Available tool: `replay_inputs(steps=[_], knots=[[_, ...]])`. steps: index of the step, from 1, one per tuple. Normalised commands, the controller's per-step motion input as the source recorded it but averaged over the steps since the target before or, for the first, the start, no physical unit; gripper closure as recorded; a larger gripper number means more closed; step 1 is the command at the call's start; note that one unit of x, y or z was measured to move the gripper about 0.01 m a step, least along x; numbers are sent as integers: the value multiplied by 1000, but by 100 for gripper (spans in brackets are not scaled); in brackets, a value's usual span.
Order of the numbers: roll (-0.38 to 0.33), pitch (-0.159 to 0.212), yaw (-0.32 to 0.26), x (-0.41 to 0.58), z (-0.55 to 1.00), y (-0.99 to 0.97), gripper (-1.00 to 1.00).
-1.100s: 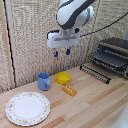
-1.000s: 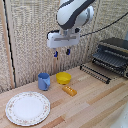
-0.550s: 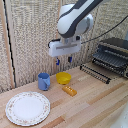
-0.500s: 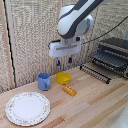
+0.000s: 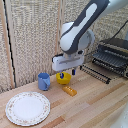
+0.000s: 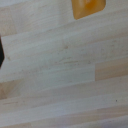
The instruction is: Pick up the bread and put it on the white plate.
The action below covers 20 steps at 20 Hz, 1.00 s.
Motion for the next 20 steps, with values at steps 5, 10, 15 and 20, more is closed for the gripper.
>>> replay_inputs(steps=[5,10,15,20], knots=[[-36,-30,129,130,-368,-218,-100],[-47,0,150,137,-337,-39,-100],[-78,0,160,73,-325,-66,-100],[-23,0,176,78,-97,-187,-100]])
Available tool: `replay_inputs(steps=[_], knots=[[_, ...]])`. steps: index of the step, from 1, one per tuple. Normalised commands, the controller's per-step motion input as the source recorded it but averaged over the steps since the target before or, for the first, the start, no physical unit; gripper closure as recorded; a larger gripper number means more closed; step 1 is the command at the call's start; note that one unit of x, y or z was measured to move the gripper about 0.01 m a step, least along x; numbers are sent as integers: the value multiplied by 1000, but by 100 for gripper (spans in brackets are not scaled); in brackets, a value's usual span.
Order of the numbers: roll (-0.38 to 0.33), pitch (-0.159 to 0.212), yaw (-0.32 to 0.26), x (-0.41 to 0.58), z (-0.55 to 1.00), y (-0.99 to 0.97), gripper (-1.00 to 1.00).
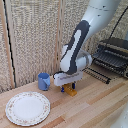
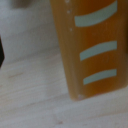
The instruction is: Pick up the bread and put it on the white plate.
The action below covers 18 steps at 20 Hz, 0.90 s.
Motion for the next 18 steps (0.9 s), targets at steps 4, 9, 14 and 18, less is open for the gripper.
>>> replay_inputs(steps=[4,9,14,18], knots=[[0,2,151,41,0,-82,-100],[-20,18,93,23,-15,0,100],[-33,-5,96,30,-151,0,100],[0,-17,88,24,-93,0,100]])
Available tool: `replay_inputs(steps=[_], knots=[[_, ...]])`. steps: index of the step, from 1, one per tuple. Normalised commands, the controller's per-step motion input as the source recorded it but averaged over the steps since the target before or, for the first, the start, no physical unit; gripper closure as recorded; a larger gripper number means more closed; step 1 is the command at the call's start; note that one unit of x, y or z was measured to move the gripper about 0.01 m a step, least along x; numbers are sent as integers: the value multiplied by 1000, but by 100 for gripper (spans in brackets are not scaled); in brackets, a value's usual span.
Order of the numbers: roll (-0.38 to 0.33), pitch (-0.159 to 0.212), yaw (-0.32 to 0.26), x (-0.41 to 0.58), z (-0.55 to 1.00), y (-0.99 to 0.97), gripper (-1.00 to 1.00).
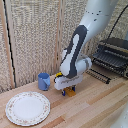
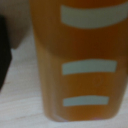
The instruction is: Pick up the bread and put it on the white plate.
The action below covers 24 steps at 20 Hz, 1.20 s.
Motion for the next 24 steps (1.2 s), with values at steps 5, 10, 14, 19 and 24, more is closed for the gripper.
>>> replay_inputs(steps=[5,10,14,19,24], knots=[[3,-1,36,16,111,46,100],[2,-38,-55,73,821,241,100],[1,-54,-117,44,984,367,100],[23,-38,-51,271,864,462,100],[37,5,-2,383,629,743,100]])
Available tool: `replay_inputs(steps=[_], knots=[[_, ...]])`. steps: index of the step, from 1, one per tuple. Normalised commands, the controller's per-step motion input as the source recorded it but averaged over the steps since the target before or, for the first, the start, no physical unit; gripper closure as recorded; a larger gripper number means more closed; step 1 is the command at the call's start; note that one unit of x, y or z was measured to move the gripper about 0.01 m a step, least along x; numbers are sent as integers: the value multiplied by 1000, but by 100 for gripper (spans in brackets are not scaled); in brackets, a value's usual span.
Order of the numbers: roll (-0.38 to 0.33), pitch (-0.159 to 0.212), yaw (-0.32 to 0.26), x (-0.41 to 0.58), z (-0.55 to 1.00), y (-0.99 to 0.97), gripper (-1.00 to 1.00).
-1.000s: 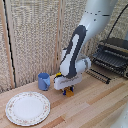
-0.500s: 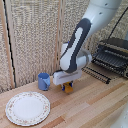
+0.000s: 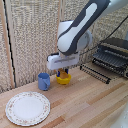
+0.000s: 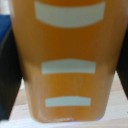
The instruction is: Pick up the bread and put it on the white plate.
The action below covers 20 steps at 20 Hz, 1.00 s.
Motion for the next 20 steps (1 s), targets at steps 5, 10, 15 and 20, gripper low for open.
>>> replay_inputs(steps=[5,10,15,20], knots=[[4,21,0,327,227,909,100],[-5,55,9,270,-31,977,100],[-3,86,9,167,-226,1000,100],[-28,87,19,93,-422,894,100]])
